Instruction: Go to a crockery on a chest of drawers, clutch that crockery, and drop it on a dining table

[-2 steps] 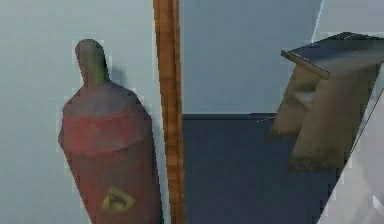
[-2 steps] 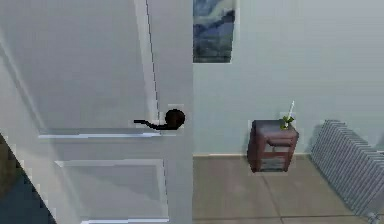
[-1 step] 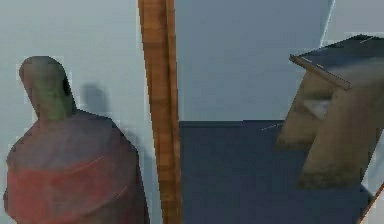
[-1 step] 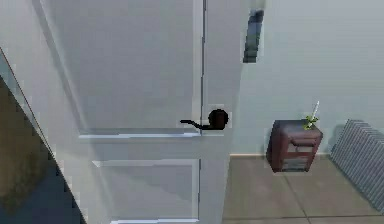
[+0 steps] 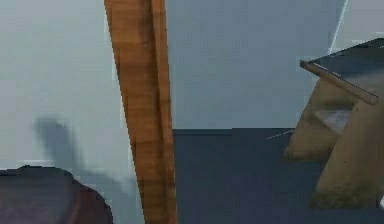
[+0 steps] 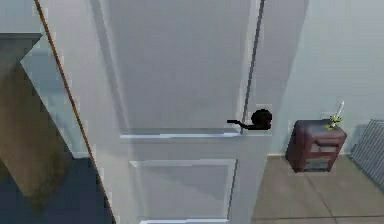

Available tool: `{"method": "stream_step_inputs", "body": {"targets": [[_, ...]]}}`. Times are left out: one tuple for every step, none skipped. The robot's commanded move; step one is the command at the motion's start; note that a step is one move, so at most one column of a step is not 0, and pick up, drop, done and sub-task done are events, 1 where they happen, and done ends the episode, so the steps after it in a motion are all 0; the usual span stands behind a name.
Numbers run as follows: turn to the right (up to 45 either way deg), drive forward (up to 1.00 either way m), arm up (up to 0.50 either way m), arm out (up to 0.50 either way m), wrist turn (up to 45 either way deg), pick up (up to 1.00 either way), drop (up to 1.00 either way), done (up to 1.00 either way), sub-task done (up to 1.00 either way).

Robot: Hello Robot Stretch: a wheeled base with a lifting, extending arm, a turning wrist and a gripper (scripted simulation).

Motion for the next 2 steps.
{"method": "stream_step_inputs", "body": {"targets": [[45.0, 0.00, 0.00, 0.00, 0.0, 0.00, 0.00, 0.00, 0.00], [45.0, 0.00, 0.00, 0.00, 0.0, 0.00, 0.00, 0.00, 0.00]]}}
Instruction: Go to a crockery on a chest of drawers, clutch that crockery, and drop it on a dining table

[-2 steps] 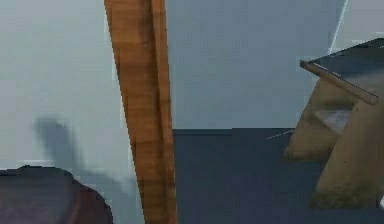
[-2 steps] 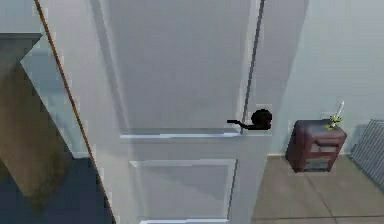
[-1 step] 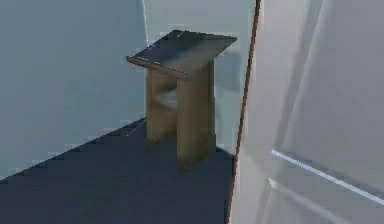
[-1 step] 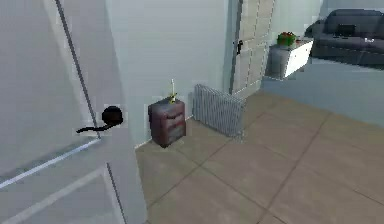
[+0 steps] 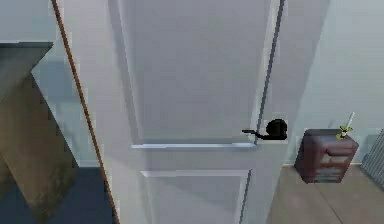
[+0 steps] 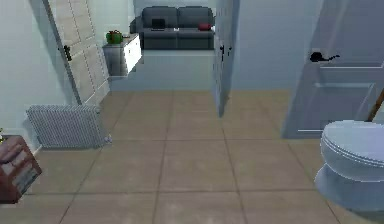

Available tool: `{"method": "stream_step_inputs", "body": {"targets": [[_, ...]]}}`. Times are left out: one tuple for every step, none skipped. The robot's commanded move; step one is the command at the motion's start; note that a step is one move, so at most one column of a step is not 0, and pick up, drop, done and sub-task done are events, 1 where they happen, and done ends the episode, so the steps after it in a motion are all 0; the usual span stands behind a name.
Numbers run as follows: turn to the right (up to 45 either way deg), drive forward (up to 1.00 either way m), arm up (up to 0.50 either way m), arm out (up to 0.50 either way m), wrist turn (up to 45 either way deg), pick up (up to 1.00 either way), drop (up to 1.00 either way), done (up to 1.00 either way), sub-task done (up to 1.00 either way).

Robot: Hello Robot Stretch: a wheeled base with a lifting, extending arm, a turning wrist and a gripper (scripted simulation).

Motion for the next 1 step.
{"method": "stream_step_inputs", "body": {"targets": [[36.0, 0.00, 0.00, 0.00, 0.0, 0.00, 0.00, 0.00, 0.00]]}}
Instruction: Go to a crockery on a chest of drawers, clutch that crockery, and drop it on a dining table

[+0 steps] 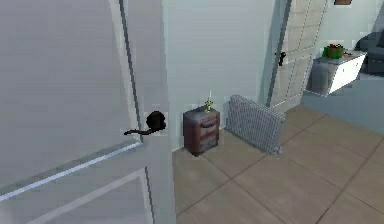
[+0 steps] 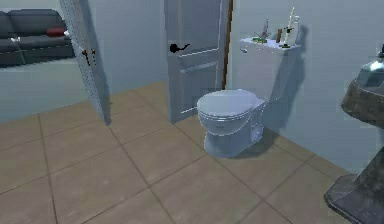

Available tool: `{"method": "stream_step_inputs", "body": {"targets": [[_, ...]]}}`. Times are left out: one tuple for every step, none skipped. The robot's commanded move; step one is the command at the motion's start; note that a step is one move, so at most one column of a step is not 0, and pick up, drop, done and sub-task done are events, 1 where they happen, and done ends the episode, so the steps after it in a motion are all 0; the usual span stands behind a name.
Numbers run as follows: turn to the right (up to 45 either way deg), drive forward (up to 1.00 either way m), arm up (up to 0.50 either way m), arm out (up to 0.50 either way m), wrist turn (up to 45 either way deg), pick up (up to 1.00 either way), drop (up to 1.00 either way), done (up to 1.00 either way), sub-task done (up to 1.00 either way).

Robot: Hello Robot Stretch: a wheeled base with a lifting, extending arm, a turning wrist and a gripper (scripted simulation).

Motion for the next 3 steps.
{"method": "stream_step_inputs", "body": {"targets": [[0.0, 0.05, 0.00, 0.00, 0.0, 0.00, 0.00, 0.00, 0.00], [-45.0, 0.00, 0.00, 0.00, 0.0, 0.00, 0.00, 0.00, 0.00], [-12.0, 0.00, 0.00, 0.00, 0.0, 0.00, 0.00, 0.00, 0.00]]}}
